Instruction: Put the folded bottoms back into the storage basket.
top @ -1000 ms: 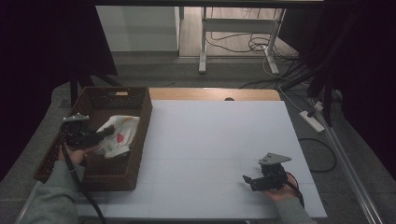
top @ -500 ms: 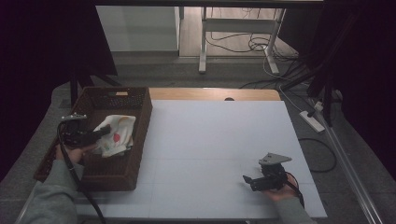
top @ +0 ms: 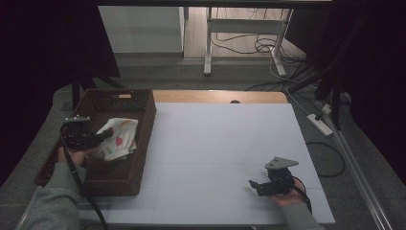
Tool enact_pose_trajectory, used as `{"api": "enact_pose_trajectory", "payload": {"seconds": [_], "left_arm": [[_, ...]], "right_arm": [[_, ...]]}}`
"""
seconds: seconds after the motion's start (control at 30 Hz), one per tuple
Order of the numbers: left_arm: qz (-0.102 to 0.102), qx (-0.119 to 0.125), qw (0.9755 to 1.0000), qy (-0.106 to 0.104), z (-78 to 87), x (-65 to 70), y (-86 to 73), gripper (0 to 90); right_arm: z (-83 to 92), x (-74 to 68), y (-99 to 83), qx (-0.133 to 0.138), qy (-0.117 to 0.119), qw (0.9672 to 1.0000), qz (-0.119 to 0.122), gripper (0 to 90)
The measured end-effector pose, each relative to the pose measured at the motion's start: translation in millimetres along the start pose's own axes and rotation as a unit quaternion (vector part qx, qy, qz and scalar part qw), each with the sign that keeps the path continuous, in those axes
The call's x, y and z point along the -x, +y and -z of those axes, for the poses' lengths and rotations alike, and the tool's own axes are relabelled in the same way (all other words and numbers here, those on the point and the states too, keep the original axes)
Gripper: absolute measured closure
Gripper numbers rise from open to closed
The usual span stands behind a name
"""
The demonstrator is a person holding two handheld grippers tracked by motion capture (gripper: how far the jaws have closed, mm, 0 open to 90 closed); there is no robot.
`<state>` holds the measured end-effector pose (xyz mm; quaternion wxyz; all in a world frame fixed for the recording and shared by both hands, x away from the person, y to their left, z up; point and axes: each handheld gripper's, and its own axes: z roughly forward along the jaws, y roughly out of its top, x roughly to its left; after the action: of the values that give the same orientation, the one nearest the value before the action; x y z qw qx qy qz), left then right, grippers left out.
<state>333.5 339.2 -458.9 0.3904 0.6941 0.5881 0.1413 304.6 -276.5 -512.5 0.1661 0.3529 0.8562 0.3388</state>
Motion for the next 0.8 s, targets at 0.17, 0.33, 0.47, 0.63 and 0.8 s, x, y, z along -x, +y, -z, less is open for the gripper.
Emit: {"api": "enact_pose_trajectory", "payload": {"seconds": [0.17, 0.33, 0.47, 0.63, 0.8], "left_arm": [[-0.001, -0.01, 0.9999, 0.007, -4.2, -1.7, 2.1, 70.1], [-0.003, -0.021, 0.9995, 0.021, -8.1, -5.8, 4.1, 66.3], [0.002, -0.023, 0.9983, 0.054, -8.5, -8.3, 5.8, 61.1], [0.008, -0.005, 0.9967, 0.08, -1.9, -6.8, 5.8, 48.3], [0.008, 0.012, 0.9977, 0.066, 5.0, -3.6, 5.1, 41.0]], "right_arm": [[0.1, 0.0, 0.0, -0.001, 0.001, 1.0, 0.0, 9.2], [-0.3, 0.0, 0.0, -0.001, 0.002, 1.0, 0.0, 9.2], [-0.5, -0.2, 0.0, -0.002, 0.003, 1.0, 0.001, 9.2], [-0.6, 0.1, -0.3, -0.003, 0.004, 1.0, 0.001, 9.2], [-1.0, -0.1, -0.2, -0.004, 0.004, 1.0, 0.001, 9.2]]}}
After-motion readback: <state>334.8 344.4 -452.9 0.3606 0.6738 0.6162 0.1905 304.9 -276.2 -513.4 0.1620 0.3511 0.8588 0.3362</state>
